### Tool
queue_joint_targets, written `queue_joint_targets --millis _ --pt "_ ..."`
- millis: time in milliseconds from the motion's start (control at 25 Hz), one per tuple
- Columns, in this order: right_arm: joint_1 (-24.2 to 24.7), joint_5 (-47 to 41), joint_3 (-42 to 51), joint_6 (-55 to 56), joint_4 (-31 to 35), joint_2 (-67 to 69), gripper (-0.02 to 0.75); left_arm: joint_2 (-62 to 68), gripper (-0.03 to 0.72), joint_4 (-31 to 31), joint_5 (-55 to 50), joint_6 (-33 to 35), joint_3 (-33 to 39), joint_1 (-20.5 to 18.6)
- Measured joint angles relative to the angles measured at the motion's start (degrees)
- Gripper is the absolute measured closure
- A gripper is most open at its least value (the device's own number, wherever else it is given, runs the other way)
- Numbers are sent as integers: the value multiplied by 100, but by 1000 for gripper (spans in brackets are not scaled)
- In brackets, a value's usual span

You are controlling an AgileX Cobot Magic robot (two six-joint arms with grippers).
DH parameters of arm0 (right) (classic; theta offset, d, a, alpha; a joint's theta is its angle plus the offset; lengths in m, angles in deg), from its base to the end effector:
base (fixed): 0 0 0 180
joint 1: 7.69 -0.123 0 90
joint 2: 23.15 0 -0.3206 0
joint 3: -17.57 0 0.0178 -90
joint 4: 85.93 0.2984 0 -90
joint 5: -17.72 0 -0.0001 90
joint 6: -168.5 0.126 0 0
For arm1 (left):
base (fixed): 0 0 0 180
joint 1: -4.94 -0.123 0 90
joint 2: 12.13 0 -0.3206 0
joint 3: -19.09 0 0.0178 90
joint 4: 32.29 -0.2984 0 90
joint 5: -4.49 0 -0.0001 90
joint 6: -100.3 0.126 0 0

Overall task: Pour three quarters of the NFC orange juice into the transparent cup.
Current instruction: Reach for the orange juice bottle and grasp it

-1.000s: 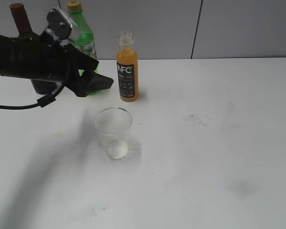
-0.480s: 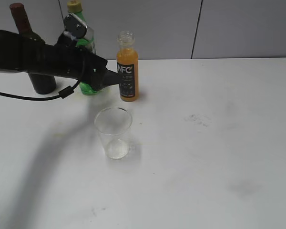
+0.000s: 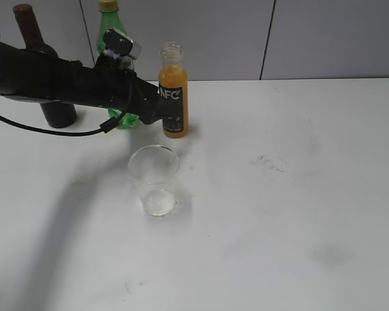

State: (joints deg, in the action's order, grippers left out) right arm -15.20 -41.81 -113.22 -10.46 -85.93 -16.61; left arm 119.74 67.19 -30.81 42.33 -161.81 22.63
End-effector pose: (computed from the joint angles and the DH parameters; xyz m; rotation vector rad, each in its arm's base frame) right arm 0.0317 0.0042 0.2883 -0.1136 2.0101 0.0951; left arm 0.4892 -0.2315 0.1212 1.0070 1.8576 -0.6254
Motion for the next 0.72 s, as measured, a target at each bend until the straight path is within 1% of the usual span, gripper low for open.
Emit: queue_joint_targets --millis 160,320,560,720 --pt "0 0 0 0 0 0 146 204 -4 -6 164 0 -215 163" --pt "0 0 0 12 0 0 147 247 -4 -1 345 0 -257 271" --pt "0 0 0 12 0 0 147 251 -3 -1 501 0 -257 293" --pt "0 0 0 17 0 0 147 460 -3 -1 478 0 -477 314"
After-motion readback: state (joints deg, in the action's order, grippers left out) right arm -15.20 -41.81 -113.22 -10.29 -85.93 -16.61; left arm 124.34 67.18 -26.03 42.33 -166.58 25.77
